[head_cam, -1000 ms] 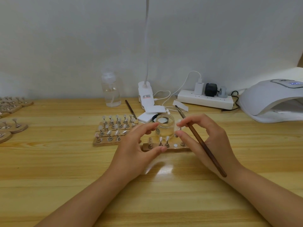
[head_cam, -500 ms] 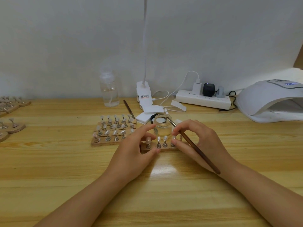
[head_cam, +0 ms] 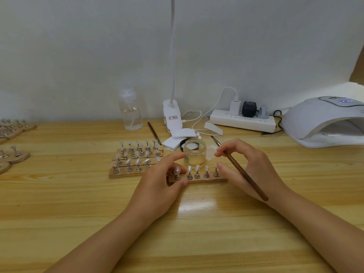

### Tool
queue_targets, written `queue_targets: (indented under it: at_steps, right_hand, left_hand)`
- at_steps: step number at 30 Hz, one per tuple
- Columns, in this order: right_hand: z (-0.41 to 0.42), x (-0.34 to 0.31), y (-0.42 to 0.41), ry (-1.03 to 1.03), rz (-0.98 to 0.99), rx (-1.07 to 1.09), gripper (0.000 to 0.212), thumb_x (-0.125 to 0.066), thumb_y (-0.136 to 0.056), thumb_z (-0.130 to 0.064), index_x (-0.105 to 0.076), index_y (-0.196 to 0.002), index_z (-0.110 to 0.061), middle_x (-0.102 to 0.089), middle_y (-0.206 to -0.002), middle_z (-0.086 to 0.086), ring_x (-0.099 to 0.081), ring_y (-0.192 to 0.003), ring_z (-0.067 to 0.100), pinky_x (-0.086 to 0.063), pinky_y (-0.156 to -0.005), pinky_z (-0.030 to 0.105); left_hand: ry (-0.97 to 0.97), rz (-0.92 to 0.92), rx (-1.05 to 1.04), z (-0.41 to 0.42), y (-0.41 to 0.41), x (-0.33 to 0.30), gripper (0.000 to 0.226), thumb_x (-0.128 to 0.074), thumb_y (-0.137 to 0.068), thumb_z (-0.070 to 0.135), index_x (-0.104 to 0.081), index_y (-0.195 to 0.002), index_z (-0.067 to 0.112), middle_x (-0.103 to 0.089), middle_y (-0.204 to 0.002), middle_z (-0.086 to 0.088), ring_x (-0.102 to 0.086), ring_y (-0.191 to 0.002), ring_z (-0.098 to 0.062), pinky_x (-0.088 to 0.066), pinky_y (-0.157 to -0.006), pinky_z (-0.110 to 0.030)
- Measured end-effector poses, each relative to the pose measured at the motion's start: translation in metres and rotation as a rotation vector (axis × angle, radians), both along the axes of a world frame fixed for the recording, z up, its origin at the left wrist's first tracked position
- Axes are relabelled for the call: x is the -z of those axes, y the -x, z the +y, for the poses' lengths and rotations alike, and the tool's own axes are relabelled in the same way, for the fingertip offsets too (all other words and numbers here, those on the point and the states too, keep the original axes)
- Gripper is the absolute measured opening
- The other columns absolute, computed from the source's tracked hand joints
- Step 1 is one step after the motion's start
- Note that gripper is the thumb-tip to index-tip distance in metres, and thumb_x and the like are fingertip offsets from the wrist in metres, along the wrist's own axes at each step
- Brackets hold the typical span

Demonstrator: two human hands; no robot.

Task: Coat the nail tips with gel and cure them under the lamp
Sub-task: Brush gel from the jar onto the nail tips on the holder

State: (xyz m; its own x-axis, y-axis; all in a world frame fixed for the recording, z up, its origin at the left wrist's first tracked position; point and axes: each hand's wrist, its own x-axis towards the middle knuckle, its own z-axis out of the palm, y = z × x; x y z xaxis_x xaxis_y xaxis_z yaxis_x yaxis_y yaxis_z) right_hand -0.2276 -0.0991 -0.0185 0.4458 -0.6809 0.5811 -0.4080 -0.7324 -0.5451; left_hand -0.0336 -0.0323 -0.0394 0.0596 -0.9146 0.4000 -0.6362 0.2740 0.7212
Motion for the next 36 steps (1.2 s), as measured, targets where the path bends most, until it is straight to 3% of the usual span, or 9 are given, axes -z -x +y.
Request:
queue_targets:
  at_steps: [4,12,16,21,26,32,36]
  right_hand:
    - [-0.002,-0.002,0.005,0.007,0.052,-0.018,0.026,-0.075,-0.073,-0.013,-0.061,-0.093,-0.021,-0.065,-0.088,-0.012,-0.060,-0.090,0.004,-0.046,-0.089,0.037]
    - [-0.003,0.001,0.001,-0.027,0.057,-0.093,0.021,-0.073,-0.075,-0.008,-0.063,-0.091,-0.016,-0.064,-0.084,-0.009,-0.059,-0.086,0.002,-0.046,-0.081,0.016]
    - [-0.003,0.002,0.001,-0.039,0.046,-0.092,0.017,-0.072,-0.077,-0.009,-0.063,-0.091,-0.016,-0.065,-0.083,-0.009,-0.060,-0.084,0.001,-0.047,-0.079,0.015]
    - [-0.004,0.002,0.002,-0.093,-0.009,-0.087,0.018,-0.069,-0.079,-0.008,-0.062,-0.091,-0.019,-0.066,-0.082,-0.006,-0.061,-0.082,0.001,-0.047,-0.083,0.017]
    - [-0.007,0.002,0.002,-0.109,-0.143,-0.024,0.020,-0.068,-0.079,-0.003,-0.060,-0.092,-0.016,-0.066,-0.082,-0.005,-0.063,-0.077,0.002,-0.049,-0.076,0.014]
    - [-0.002,0.006,-0.005,0.178,-0.197,0.043,0.027,-0.071,-0.079,-0.007,-0.057,-0.095,-0.022,-0.061,-0.085,-0.015,-0.061,-0.084,0.000,-0.049,-0.077,0.016]
    - [0.004,0.007,-0.012,0.385,-0.196,-0.025,0.020,-0.066,-0.080,-0.015,-0.058,-0.098,-0.010,-0.065,-0.084,-0.001,-0.061,-0.080,0.003,-0.049,-0.075,0.014]
  left_hand:
    - [0.004,0.012,0.002,-0.001,0.000,0.000,0.057,-0.070,-0.077,0.007,-0.043,-0.108,0.046,-0.061,-0.087,0.015,-0.053,-0.093,0.013,-0.039,-0.083,-0.001]
    - [-0.004,0.005,0.000,-0.001,0.000,-0.001,0.057,-0.069,-0.077,0.007,-0.043,-0.110,0.045,-0.060,-0.085,0.017,-0.053,-0.093,0.012,-0.041,-0.085,-0.004]
    - [-0.011,0.009,-0.004,0.000,0.000,-0.001,0.055,-0.069,-0.077,0.008,-0.045,-0.112,0.043,-0.061,-0.086,0.017,-0.056,-0.094,0.007,-0.041,-0.086,-0.009]
    - [-0.009,0.006,0.000,0.000,0.000,-0.001,0.056,-0.069,-0.078,0.007,-0.043,-0.107,0.047,-0.062,-0.086,0.016,-0.053,-0.093,0.012,-0.039,-0.083,-0.001]
    - [-0.001,0.001,-0.002,0.001,0.000,-0.001,0.055,-0.069,-0.077,0.008,-0.043,-0.105,0.048,-0.062,-0.086,0.016,-0.053,-0.093,0.012,-0.038,-0.081,0.000]
    - [0.021,0.069,-0.011,0.001,0.002,-0.003,0.055,-0.073,-0.073,0.015,-0.045,-0.105,0.050,-0.061,-0.089,0.026,-0.055,-0.094,0.011,-0.043,-0.083,-0.006]
    - [0.092,0.062,-0.021,0.004,0.005,-0.006,0.046,-0.072,-0.073,0.023,-0.050,-0.105,0.049,-0.061,-0.095,0.025,-0.053,-0.098,0.011,-0.045,-0.082,-0.012]
